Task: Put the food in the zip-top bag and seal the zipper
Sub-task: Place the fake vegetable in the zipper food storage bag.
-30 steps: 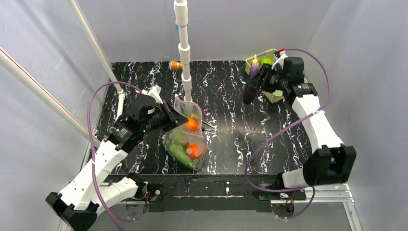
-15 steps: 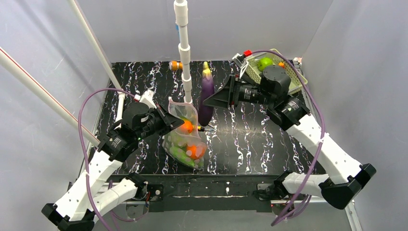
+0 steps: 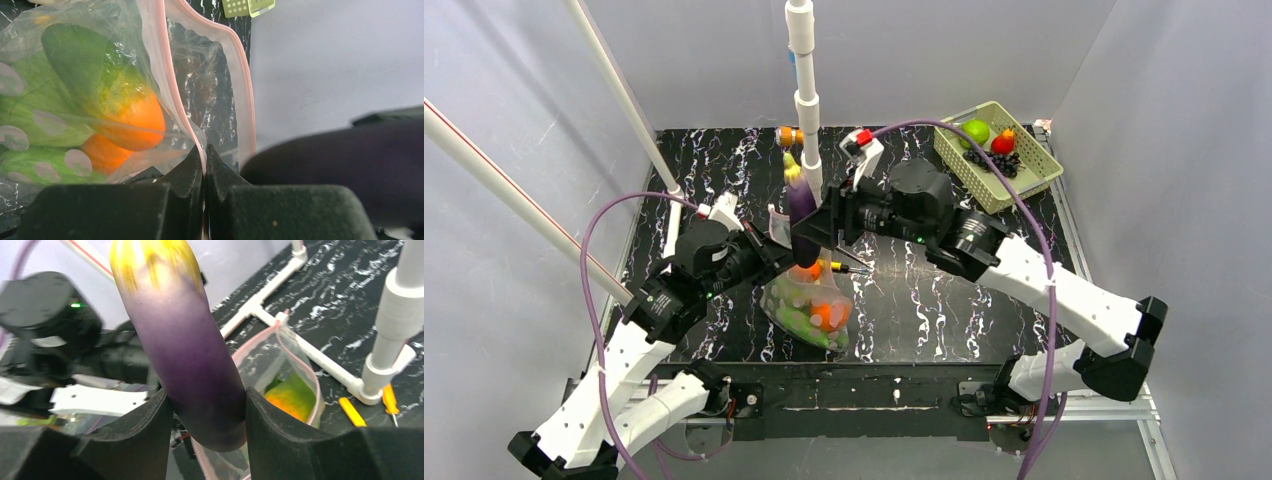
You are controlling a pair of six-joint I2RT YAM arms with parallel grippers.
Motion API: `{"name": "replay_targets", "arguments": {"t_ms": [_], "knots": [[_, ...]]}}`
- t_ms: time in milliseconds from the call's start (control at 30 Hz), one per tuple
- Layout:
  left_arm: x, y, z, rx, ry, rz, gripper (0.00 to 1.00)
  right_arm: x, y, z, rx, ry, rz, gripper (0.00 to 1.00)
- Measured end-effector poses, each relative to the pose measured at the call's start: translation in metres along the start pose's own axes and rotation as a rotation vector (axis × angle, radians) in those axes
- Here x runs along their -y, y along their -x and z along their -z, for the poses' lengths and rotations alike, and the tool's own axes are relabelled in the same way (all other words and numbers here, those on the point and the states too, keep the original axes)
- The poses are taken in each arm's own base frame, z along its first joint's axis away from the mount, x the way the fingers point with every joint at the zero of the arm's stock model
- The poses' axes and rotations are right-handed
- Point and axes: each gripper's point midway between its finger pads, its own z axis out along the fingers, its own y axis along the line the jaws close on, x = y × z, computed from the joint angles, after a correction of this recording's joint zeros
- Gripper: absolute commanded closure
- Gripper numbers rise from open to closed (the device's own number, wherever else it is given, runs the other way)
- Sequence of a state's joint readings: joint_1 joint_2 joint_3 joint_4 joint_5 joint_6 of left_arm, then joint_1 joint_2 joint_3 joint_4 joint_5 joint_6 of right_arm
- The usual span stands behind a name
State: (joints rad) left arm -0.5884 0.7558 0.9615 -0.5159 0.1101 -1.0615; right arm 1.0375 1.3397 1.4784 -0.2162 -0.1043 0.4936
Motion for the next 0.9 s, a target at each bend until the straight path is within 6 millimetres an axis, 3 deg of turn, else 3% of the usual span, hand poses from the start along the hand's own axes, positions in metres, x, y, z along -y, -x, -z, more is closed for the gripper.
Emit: {"name": "replay_targets", "arguments": {"t_ms": [133, 300, 600, 700, 900], "knots": [[-0.002, 0.0, 0.002, 0.008, 0.002, 0.009, 1.0, 0.019, -0.015, -0.012, -0.031, -0.087, 0.044, 0.99], [-0.002, 0.0, 0.001, 0.013, -0.009, 0.029, 1.0, 0.033, -0.024, -0.012, -0.046, -0.151, 0.087, 0.99], [0.002, 0.0, 0.0, 0.022, -0.036, 0.054, 1.0, 0.063, -0.08, -0.001, -0.176, -0.247, 0.135, 0.99], [0.003, 0.001, 0.003, 0.026, -0.043, 0.053, 1.0, 0.079, -0.078, 0.008, -0.175, -0.326, 0.208, 0.99], [0.004, 0.001, 0.009, 0.037, -0.054, 0.051, 1.0, 0.1, -0.048, 0.032, -0.125, -0.477, 0.36, 0.99]]}}
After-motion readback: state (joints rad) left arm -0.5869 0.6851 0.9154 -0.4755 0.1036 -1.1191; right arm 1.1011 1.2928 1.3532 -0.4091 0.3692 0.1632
